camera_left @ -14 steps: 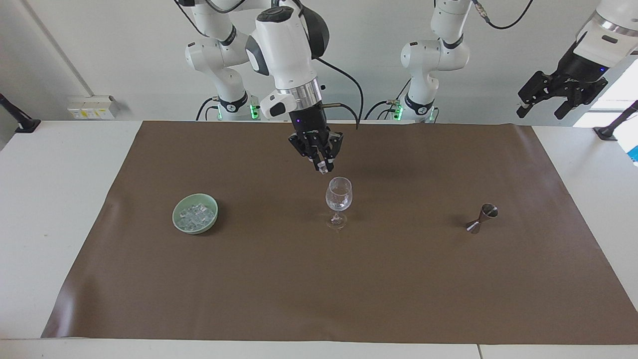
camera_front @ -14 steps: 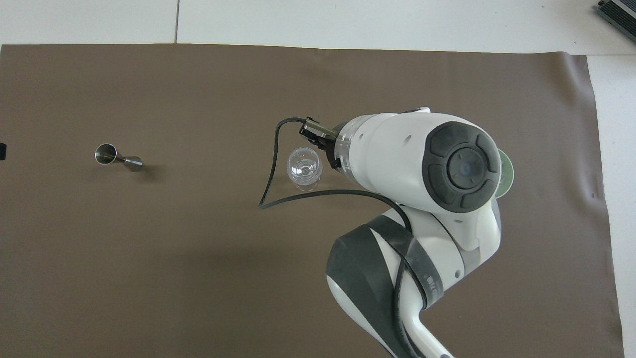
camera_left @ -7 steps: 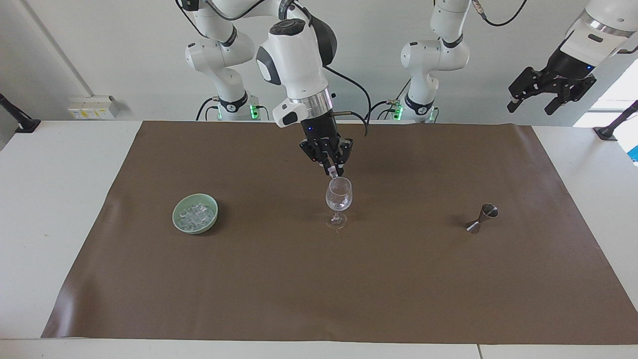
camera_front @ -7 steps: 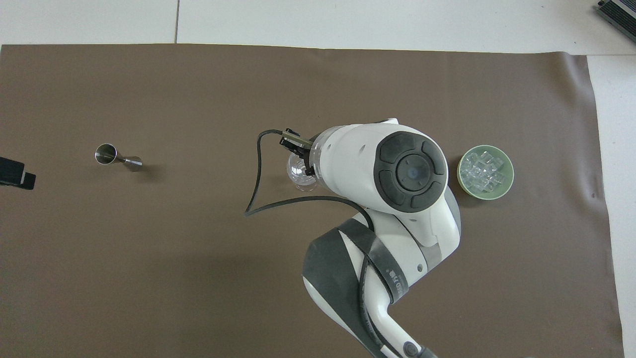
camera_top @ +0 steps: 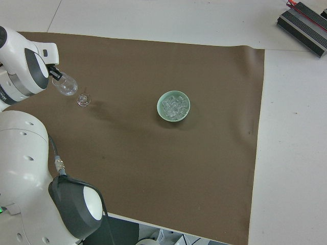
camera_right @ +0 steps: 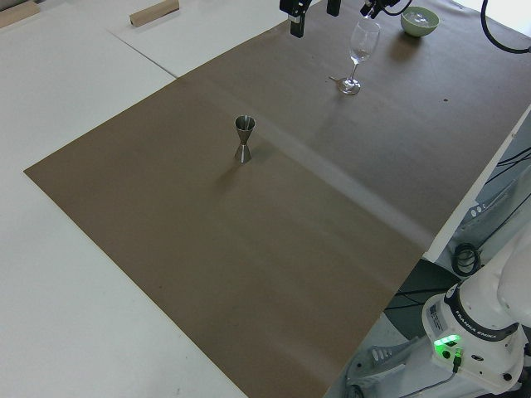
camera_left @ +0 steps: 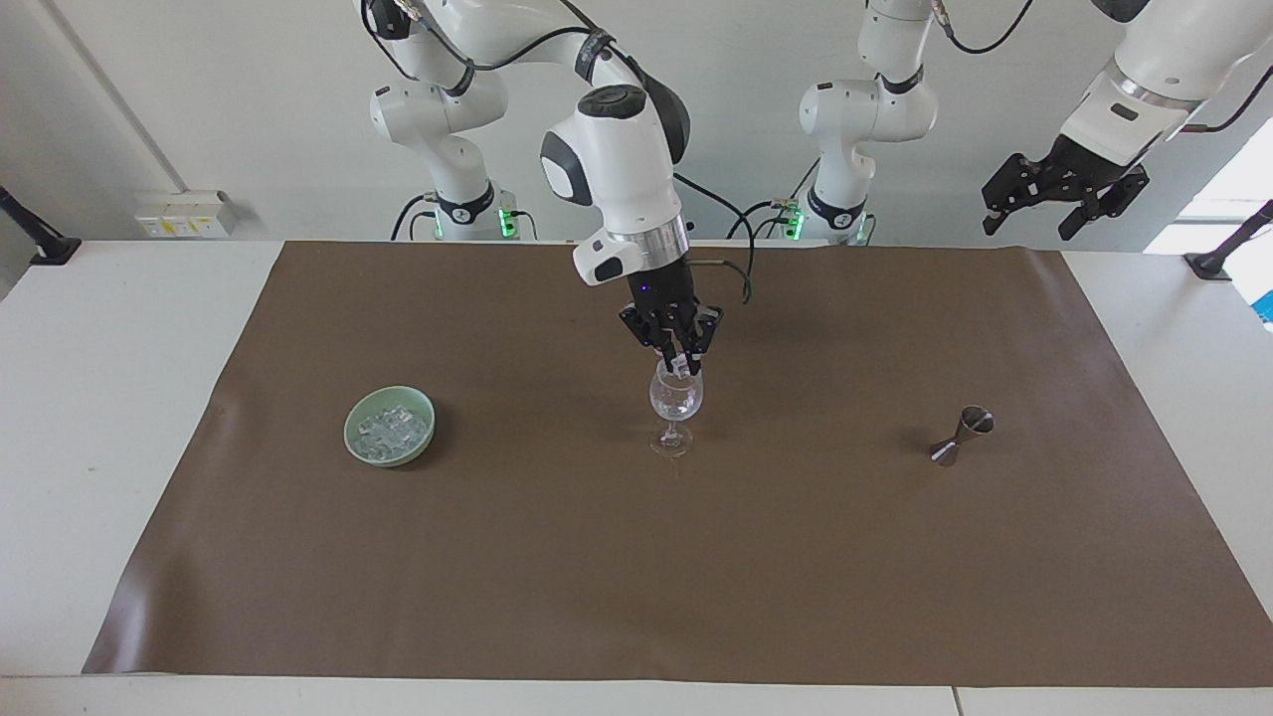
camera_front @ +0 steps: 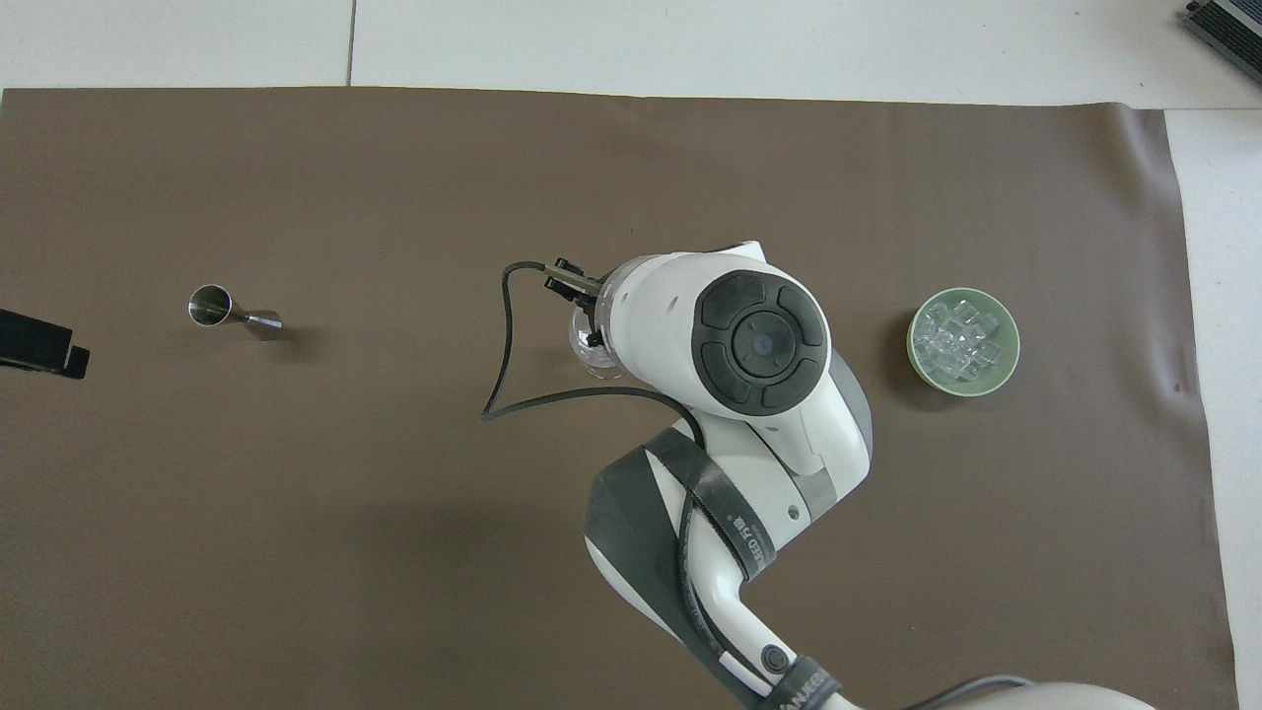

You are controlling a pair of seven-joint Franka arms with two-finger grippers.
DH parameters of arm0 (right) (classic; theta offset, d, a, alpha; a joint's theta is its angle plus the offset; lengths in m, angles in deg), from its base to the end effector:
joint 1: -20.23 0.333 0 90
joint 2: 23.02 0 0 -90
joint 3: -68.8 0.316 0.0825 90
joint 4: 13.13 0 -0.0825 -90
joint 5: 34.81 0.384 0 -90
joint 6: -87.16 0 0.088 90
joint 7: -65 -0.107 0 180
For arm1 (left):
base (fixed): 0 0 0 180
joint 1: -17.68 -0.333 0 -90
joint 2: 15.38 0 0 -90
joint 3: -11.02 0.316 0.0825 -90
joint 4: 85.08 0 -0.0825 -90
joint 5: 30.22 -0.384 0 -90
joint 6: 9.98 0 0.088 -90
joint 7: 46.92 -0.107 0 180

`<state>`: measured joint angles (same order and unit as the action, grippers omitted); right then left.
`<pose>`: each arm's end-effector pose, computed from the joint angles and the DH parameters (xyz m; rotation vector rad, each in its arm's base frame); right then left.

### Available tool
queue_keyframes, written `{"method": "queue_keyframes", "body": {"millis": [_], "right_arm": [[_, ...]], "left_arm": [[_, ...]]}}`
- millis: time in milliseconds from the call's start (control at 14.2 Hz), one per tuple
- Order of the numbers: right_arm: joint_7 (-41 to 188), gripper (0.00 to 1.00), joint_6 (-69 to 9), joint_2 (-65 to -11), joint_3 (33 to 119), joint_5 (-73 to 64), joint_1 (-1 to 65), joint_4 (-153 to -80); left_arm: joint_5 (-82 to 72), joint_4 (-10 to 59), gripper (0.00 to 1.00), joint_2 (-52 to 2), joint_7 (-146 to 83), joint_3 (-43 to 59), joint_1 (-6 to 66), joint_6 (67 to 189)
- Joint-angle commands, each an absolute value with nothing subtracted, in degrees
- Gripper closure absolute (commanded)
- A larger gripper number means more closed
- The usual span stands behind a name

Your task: Pour wine and add ice with both arms

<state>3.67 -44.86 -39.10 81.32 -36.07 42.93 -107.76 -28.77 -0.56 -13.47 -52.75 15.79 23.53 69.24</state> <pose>0.5604 0.3765 0.4914 -2.7405 0.6473 -0.3178 0.5235 -0.0120 0.6707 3.1040 -0.1938 -0.0903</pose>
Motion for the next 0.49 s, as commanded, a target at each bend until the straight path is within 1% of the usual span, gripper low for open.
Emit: {"method": "queue_keyframes", "body": {"millis": [0,141,212,424], "right_arm": [[2.16,1.0,-46.0,-39.55,81.46,-37.28,42.82,-108.23],[2.07,1.0,-46.0,-39.55,81.54,-37.28,42.82,-108.41],[2.07,0.97,-46.0,-39.46,81.54,-37.28,42.82,-108.49],[1.98,0.83,-46.08,-39.55,81.54,-37.19,42.82,-108.32]], "left_arm": [[-29.95,2.64,0.0,-11.34,-54.57,16.38,24.18,72.11],[-29.95,2.64,0.0,-11.25,-54.13,16.38,23.74,71.33],[-29.87,2.64,0.0,-11.16,-54.13,16.38,23.74,71.06],[-29.87,2.64,0.0,-11.16,-54.04,16.38,23.74,71.15]]}}
